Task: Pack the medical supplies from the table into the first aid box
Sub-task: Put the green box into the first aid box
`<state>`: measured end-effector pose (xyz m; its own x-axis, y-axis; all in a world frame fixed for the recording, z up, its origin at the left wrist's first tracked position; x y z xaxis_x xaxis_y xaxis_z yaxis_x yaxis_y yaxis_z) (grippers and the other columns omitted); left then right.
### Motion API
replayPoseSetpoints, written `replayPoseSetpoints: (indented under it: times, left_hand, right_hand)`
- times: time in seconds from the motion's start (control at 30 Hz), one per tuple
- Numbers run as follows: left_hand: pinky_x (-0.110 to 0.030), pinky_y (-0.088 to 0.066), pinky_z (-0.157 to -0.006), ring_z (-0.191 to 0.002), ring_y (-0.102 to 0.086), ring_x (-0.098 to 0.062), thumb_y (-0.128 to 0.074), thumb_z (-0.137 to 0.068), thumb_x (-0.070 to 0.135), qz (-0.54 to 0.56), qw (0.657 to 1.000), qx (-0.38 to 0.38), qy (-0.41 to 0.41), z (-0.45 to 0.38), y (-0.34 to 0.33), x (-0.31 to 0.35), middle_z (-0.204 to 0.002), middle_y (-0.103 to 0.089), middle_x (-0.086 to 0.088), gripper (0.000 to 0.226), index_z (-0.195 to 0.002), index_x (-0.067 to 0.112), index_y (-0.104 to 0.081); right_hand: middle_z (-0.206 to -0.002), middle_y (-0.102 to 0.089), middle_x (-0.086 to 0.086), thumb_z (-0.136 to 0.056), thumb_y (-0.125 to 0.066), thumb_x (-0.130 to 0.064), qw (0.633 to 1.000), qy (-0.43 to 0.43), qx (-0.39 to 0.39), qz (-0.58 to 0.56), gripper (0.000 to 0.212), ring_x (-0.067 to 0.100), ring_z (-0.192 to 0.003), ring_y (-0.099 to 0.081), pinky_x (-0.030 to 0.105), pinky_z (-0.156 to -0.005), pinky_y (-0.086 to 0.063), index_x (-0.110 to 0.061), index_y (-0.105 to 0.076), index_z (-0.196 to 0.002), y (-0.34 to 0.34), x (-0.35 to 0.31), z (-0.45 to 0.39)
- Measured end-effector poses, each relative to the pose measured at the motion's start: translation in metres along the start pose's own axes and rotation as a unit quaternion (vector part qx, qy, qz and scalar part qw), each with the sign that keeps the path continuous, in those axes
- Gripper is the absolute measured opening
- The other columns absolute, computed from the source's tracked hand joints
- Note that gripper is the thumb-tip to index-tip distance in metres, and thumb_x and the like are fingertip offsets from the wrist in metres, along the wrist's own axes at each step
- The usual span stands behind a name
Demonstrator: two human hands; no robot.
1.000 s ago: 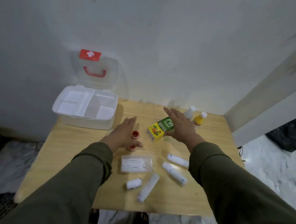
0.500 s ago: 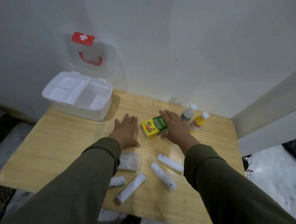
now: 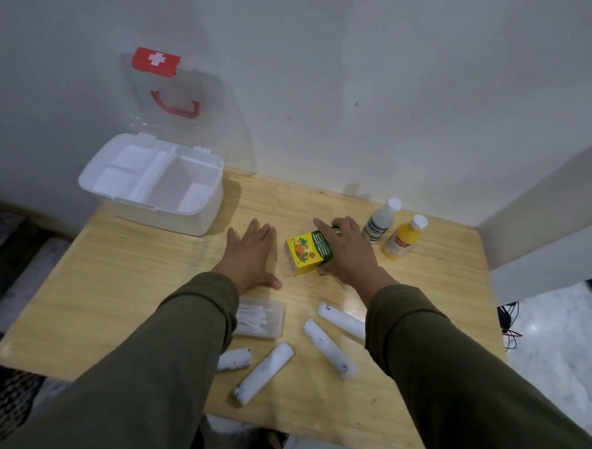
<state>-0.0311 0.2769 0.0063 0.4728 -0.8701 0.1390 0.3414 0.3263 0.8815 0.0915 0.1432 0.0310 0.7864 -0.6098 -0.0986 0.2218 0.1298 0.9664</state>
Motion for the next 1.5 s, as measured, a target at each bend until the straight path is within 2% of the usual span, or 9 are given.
replayPoseSetpoints:
  times: [0.1, 0.2, 0.33, 0.53, 0.67, 0.8, 0.97, 1.1, 1.5]
  left_hand:
    - [-0.057, -0.004, -0.115, -0.146, 0.013, -0.023, -0.069, -0.070, 0.059, -0.006, 1.000, 0.003, 0.001, 0.001, 0.002, 0.001, -0.160, 0.005, 0.000, 0.118, -0.150, 0.013, 0.005]
    - [-0.054, -0.004, -0.116, -0.146, 0.012, -0.024, -0.070, -0.070, 0.058, 0.003, 1.000, 0.017, 0.001, 0.005, 0.004, 0.002, -0.160, 0.002, -0.002, 0.118, -0.149, 0.012, 0.004]
    - [-0.045, -0.004, -0.118, -0.147, 0.011, -0.022, -0.074, -0.066, 0.057, 0.057, 0.997, 0.044, -0.006, 0.009, 0.019, 0.000, -0.160, -0.001, -0.003, 0.123, -0.150, 0.012, 0.004]
    - [-0.037, -0.020, -0.115, -0.147, -0.009, -0.023, -0.080, -0.066, 0.045, 0.139, 0.979, 0.144, -0.049, 0.027, 0.087, -0.019, -0.159, -0.009, -0.008, 0.117, -0.151, 0.020, -0.005]
    - [-0.035, -0.020, -0.115, -0.145, -0.016, -0.024, -0.080, -0.062, 0.049, 0.123, 0.969, 0.204, -0.066, 0.043, 0.124, -0.052, -0.157, -0.017, -0.009, 0.117, -0.151, 0.020, -0.010]
    - [-0.039, -0.018, -0.115, -0.146, -0.013, -0.025, -0.079, -0.063, 0.052, 0.113, 0.966, 0.229, -0.042, 0.060, 0.144, -0.106, -0.158, -0.016, -0.010, 0.116, -0.151, 0.019, -0.012]
    - [-0.045, -0.012, -0.118, -0.147, 0.002, -0.021, -0.075, -0.063, 0.059, 0.095, 0.977, 0.193, 0.000, 0.065, 0.136, -0.187, -0.160, -0.007, -0.005, 0.119, -0.150, 0.015, -0.006]
    - [-0.051, -0.006, -0.117, -0.147, 0.010, -0.018, -0.071, -0.062, 0.067, 0.086, 0.986, 0.141, -0.002, 0.058, 0.121, -0.229, -0.160, 0.001, 0.001, 0.124, -0.150, 0.016, 0.000]
    - [-0.044, 0.005, -0.118, -0.146, 0.016, -0.018, -0.066, -0.060, 0.074, 0.098, 0.987, 0.098, -0.084, 0.033, 0.092, -0.250, -0.160, 0.009, 0.000, 0.130, -0.150, 0.016, 0.007]
  right_hand:
    - [-0.138, -0.034, 0.014, -0.071, -0.076, -0.037, 1.000, -0.005, 0.011, 0.003, 0.097, 0.033, -0.129, -0.031, 0.044, -0.104, -0.034, -0.030, -0.018, -0.148, 0.001, 0.001, 0.004]
    - [-0.131, -0.038, 0.014, -0.074, -0.075, -0.035, 1.000, -0.013, 0.023, -0.011, 0.093, 0.032, -0.118, -0.038, 0.040, -0.098, -0.037, -0.028, -0.019, -0.148, 0.006, 0.001, 0.008]
    - [-0.127, -0.039, 0.016, -0.077, -0.073, -0.035, 0.995, -0.041, 0.063, -0.067, 0.087, 0.032, -0.117, -0.040, 0.040, -0.097, -0.039, -0.028, -0.021, -0.147, 0.033, 0.000, 0.010]
    - [-0.123, -0.039, 0.015, -0.065, -0.082, -0.038, 0.961, -0.053, 0.156, -0.220, 0.095, 0.034, -0.112, -0.048, 0.042, -0.094, -0.046, -0.028, -0.029, -0.143, 0.097, -0.018, 0.003]
    - [-0.126, -0.041, 0.012, -0.062, -0.084, -0.040, 0.937, -0.027, 0.204, -0.281, 0.095, 0.029, -0.115, -0.049, 0.032, -0.089, -0.042, -0.029, -0.032, -0.141, 0.138, -0.054, -0.002]
    - [-0.123, -0.044, 0.012, -0.061, -0.085, -0.039, 0.923, -0.013, 0.214, -0.319, 0.092, 0.026, -0.112, -0.050, 0.031, -0.091, -0.041, -0.028, -0.036, -0.139, 0.157, -0.096, -0.012]
    - [-0.121, -0.042, 0.009, -0.061, -0.085, -0.036, 0.949, -0.006, 0.152, -0.277, 0.080, 0.028, -0.114, -0.049, 0.032, -0.095, -0.042, -0.024, -0.048, -0.130, 0.147, -0.148, -0.032]
    - [-0.124, -0.042, 0.008, -0.064, -0.084, -0.034, 0.956, -0.029, 0.132, -0.261, 0.075, 0.027, -0.115, -0.048, 0.036, -0.097, -0.044, -0.020, -0.049, -0.129, 0.137, -0.178, -0.048]
    - [-0.129, -0.039, 0.010, -0.075, -0.076, -0.021, 0.970, -0.050, 0.079, -0.224, 0.063, 0.029, -0.117, -0.048, 0.032, -0.097, -0.042, -0.019, -0.048, -0.130, 0.098, -0.230, -0.086]
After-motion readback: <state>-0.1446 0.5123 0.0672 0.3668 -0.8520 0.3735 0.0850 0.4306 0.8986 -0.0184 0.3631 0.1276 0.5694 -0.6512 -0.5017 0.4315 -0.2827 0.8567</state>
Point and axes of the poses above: each hand's wrist, its own z-axis away from the middle knuckle, its own y-axis out of the back of the hand, x = y × z, the point moved 4 cm from there along -z, towards the middle knuckle
